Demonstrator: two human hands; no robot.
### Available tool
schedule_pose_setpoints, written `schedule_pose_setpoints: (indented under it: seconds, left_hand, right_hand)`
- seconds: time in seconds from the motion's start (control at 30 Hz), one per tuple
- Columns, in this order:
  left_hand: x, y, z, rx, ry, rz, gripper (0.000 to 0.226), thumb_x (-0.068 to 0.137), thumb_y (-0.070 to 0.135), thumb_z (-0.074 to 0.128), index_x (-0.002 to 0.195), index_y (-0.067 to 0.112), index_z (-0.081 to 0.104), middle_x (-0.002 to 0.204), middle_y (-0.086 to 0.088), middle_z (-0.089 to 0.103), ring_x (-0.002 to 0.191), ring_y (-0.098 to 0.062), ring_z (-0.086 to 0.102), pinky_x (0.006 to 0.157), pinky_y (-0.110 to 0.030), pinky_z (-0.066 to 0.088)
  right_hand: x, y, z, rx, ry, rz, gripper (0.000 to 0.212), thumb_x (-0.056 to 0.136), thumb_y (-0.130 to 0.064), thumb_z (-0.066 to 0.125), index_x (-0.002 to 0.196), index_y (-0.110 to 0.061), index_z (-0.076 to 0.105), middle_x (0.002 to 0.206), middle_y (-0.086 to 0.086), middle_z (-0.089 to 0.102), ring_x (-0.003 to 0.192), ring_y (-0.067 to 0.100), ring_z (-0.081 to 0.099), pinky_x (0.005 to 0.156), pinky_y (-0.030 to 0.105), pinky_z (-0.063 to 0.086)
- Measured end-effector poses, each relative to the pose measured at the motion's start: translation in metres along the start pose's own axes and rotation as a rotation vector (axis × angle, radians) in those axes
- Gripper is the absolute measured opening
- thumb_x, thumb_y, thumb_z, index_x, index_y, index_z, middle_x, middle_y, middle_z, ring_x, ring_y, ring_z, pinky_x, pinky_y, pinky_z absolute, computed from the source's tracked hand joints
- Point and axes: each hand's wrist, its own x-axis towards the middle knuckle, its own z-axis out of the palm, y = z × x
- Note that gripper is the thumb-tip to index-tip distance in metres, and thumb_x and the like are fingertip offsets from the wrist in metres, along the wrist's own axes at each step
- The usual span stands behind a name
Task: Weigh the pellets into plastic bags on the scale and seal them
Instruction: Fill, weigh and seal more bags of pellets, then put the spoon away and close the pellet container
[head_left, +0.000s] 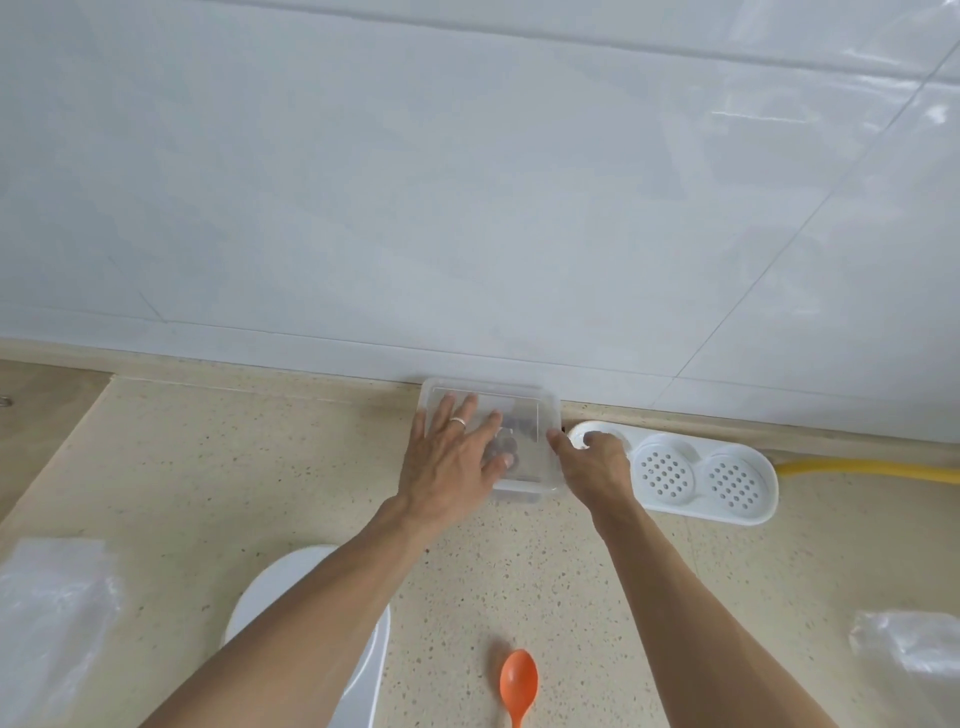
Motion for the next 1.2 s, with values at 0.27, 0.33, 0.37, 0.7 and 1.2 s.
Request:
schedule_pose_setpoints:
  seconds: [0.27, 0.33, 0.37, 0.7, 1.2]
  left_hand:
    - [-0.003, 0.003, 0.005, 0.000, -0.060, -0.045, 0.061, 0.098, 0.059, 0.028, 0.153, 0.034, 0.016, 0.163, 0.000, 0.001, 0.149, -0.021, -0.008, 0.119, -0.046, -0.004]
    - [-0.004, 0.003, 0.005, -0.006, -0.062, -0.045, 0.062, 0.097, 0.059, 0.027, 0.153, 0.035, 0.016, 0.163, 0.001, 0.001, 0.149, -0.021, -0.009, 0.119, -0.046, -0.004]
    - [-0.004, 0.003, 0.004, -0.010, -0.062, -0.041, 0.062, 0.097, 0.060, 0.027, 0.152, 0.035, 0.016, 0.163, 0.001, 0.001, 0.149, -0.021, -0.010, 0.119, -0.047, -0.004]
    - [-0.001, 0.004, -0.008, -0.049, -0.139, -0.020, 0.065, 0.097, 0.059, 0.032, 0.153, 0.029, 0.018, 0.163, -0.003, 0.003, 0.149, -0.024, -0.007, 0.120, -0.050, -0.001]
    - [-0.147, 0.013, 0.016, -0.127, -0.044, 0.355, 0.048, 0.094, 0.041, 0.049, 0.135, 0.015, 0.049, 0.138, -0.007, 0.051, 0.139, -0.021, 0.031, 0.110, -0.038, 0.028]
  right_hand:
    - [0.000, -0.009, -0.006, -0.051, 0.026, -0.080, 0.017, 0.083, -0.018, 0.068, 0.085, -0.003, 0.075, 0.065, 0.006, 0.061, 0.058, 0.020, 0.051, 0.056, 0.030, 0.043]
    - [-0.001, -0.012, -0.007, -0.092, 0.039, -0.094, 0.016, 0.082, -0.019, 0.068, 0.082, -0.004, 0.075, 0.063, 0.007, 0.060, 0.058, 0.022, 0.052, 0.056, 0.030, 0.044]
    - [-0.001, -0.014, -0.006, -0.126, 0.051, -0.101, 0.017, 0.081, -0.018, 0.068, 0.077, -0.002, 0.073, 0.061, 0.007, 0.058, 0.058, 0.023, 0.051, 0.055, 0.030, 0.043]
    - [-0.024, -0.010, -0.012, -0.165, -0.047, -0.200, 0.021, 0.088, -0.022, 0.061, 0.092, -0.004, 0.073, 0.083, 0.015, 0.071, 0.071, 0.024, 0.060, 0.067, 0.036, 0.050]
    - [-0.161, 0.090, 0.005, -0.111, 0.048, 0.052, 0.018, 0.087, -0.028, 0.068, 0.084, -0.010, 0.070, 0.079, 0.002, 0.068, 0.068, 0.014, 0.060, 0.060, 0.027, 0.049]
